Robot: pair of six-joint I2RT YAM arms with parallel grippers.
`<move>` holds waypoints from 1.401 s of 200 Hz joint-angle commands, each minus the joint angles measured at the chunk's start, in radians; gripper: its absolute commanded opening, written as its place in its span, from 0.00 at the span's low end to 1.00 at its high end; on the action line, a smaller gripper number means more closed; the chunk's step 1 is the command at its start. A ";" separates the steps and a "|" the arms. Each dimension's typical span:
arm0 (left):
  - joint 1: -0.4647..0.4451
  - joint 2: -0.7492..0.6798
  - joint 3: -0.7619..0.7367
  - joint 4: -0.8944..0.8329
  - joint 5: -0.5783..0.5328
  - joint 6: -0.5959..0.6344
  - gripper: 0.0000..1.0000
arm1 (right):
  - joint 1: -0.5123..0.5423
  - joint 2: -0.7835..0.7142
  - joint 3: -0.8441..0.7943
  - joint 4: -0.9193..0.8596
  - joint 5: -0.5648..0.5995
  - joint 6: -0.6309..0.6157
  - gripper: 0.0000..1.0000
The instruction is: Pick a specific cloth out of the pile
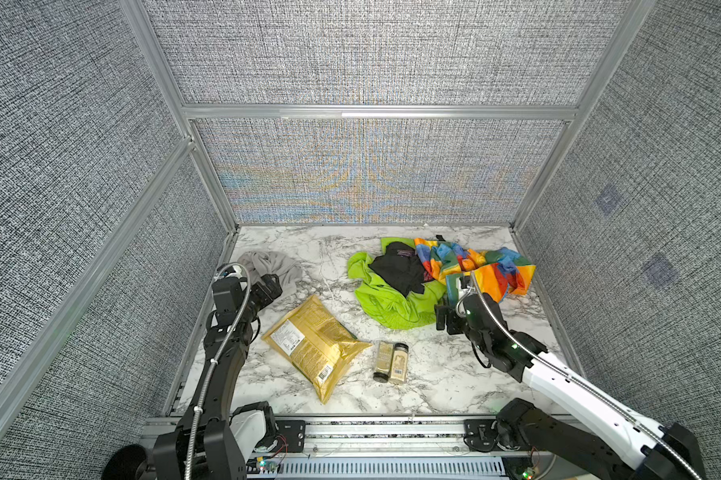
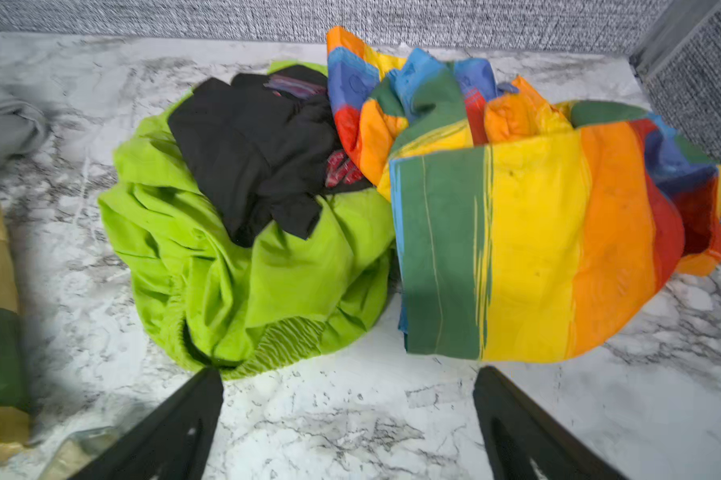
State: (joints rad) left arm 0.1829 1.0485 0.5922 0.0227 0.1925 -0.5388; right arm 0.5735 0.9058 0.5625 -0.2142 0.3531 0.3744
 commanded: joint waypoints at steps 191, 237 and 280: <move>-0.198 0.465 -0.474 1.383 -0.291 0.545 0.98 | -0.396 0.158 -0.041 0.365 -0.011 -0.175 0.99; -0.199 0.474 -0.438 1.338 -0.286 0.549 0.99 | -0.430 0.214 -0.092 0.511 0.018 -0.213 0.99; -0.202 0.462 -0.437 1.313 -0.290 0.553 0.99 | -0.458 0.316 -0.145 0.700 0.049 -0.260 0.99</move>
State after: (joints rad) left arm -0.0162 1.5146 0.1547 1.2881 -0.0929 0.0002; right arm 0.1265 1.1770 0.4335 0.3138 0.3706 0.1528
